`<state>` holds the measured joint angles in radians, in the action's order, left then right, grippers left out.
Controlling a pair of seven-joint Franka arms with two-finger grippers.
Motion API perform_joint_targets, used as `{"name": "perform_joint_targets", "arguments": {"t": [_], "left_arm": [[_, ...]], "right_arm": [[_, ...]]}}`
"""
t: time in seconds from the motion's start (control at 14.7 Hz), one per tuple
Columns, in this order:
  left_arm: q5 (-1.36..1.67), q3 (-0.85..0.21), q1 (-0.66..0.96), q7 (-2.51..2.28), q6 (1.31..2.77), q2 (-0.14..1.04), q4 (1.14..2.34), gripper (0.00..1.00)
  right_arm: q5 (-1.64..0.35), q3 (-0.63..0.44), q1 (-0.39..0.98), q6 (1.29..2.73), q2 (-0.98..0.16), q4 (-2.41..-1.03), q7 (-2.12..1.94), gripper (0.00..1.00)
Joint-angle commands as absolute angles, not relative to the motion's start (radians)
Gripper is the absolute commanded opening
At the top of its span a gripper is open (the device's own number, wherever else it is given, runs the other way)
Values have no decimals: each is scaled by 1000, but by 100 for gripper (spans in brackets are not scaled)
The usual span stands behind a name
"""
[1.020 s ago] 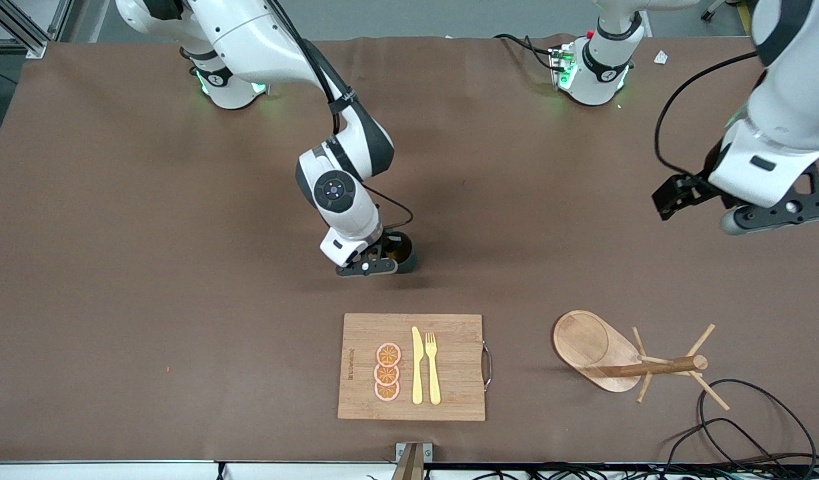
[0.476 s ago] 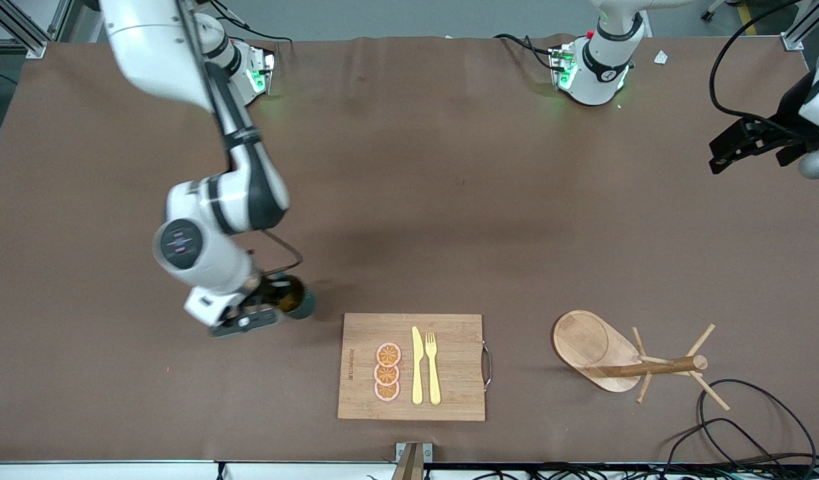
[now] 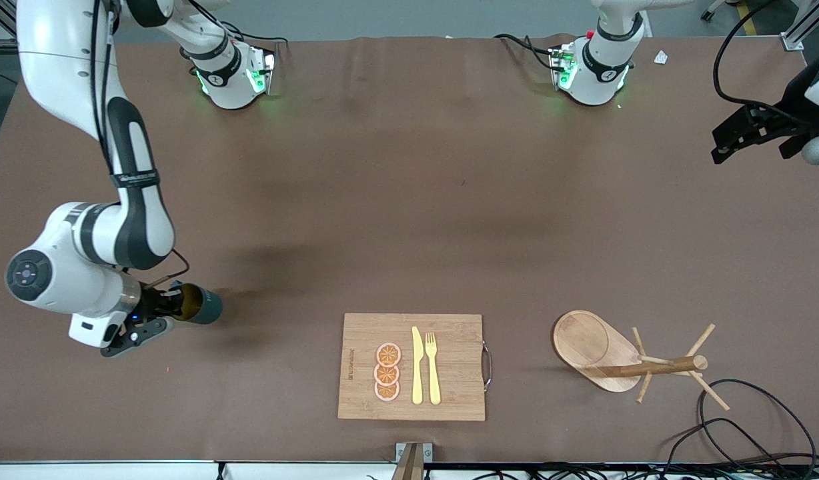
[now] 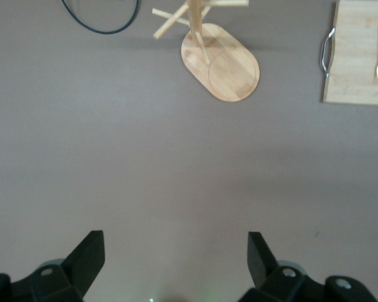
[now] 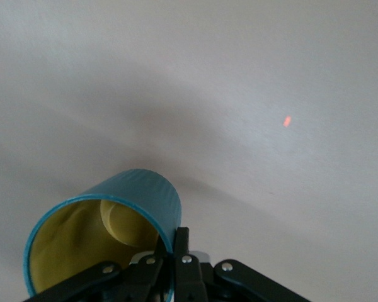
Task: Transfer cup from left to right arm and place
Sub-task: 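Carry the teal mug away from the board with the right gripper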
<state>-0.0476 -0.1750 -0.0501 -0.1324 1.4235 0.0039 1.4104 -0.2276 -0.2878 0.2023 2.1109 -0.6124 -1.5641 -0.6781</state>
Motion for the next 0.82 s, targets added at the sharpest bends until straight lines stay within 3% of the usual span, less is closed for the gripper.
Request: {"name": "perform_joint_targets", "arguments": {"t": [0.0, 0.54, 0.68, 0.75], "left_arm": [[6, -94, -28, -64, 1427, -98, 1535, 100], [8, -101, 0, -95, 1422, -101, 1542, 100], [6, -101, -3, -95, 1422, -101, 1548, 100], [6, -101, -5, -95, 1420, -104, 1557, 100]], "right_arm": [[-216, -264, 149, 2123, -618, -1577, -810, 1], [-218, -261, 132, 2121, -667, -1592, -850, 5], [-219, -261, 137, 2122, -673, -1592, -844, 18], [-219, -261, 138, 2121, -673, -1591, -841, 37]]}}
